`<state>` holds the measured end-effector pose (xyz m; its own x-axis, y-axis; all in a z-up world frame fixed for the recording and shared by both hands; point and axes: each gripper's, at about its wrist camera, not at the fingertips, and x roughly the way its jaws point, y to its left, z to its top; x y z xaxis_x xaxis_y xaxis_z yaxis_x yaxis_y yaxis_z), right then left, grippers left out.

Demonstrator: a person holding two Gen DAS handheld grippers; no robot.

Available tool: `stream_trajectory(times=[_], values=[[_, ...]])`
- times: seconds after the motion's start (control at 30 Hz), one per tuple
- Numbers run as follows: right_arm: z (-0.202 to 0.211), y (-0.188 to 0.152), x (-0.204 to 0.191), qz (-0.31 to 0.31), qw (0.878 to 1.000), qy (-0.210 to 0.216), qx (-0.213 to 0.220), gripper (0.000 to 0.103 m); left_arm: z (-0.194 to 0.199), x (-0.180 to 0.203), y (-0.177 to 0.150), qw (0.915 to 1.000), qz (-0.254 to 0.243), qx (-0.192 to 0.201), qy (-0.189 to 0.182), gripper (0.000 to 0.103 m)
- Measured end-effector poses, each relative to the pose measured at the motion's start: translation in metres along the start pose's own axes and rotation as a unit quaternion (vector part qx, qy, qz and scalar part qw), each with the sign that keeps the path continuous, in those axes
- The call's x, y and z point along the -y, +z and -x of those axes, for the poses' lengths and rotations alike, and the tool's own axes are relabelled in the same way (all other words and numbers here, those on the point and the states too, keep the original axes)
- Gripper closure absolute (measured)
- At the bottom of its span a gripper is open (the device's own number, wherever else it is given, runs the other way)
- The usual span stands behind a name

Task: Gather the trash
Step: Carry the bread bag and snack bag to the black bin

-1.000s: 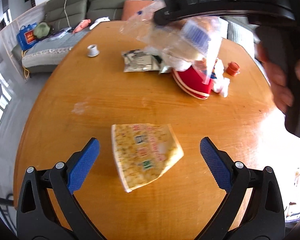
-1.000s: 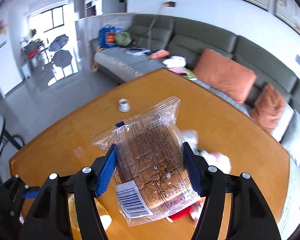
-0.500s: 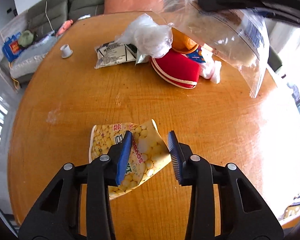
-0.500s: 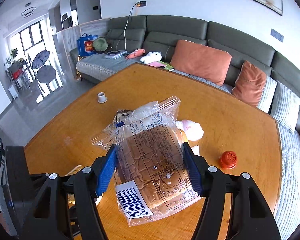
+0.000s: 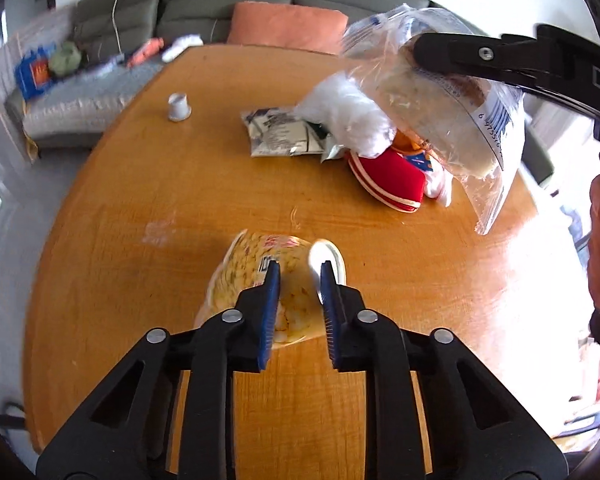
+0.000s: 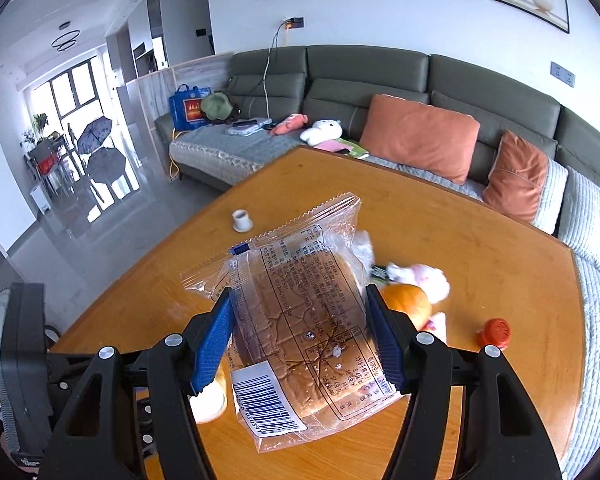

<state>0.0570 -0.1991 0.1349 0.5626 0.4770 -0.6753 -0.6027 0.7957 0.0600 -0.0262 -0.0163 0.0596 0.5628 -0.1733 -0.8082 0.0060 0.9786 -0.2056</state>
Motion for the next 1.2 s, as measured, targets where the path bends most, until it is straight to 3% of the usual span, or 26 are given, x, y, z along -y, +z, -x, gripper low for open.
stream_trajectory(times=[0.13, 0.27, 0.57, 0.93, 1.2], values=[[-0.002, 0.006, -0.013, -0.009, 1.0, 0.004, 0.003, 0.038, 0.007, -0.032, 0.0, 0.9971, 0.047, 0.008, -0.058, 0.084], [-0.005, 0.012, -0.029, -0.004, 1.0, 0.007, 0.009, 0.038, 0.02, -0.046, 0.004, 0.9979, 0.035, 0.027, -0.048, 0.088], [-0.012, 0.028, -0.061, -0.015, 1.0, 0.015, 0.018, 0.038, 0.043, -0.086, 0.011, 0.9946, 0.053, 0.049, -0.074, 0.088], [-0.05, 0.055, -0.155, 0.04, 0.996, 0.08, 0.011, 0.038, 0.09, -0.175, 0.004, 0.99, 0.104, 0.094, 0.01, 0.088], [-0.091, 0.067, -0.266, 0.1, 0.982, 0.159, -0.011, 0.038, 0.139, -0.259, -0.039, 0.9743, 0.175, 0.108, 0.092, 0.088]])
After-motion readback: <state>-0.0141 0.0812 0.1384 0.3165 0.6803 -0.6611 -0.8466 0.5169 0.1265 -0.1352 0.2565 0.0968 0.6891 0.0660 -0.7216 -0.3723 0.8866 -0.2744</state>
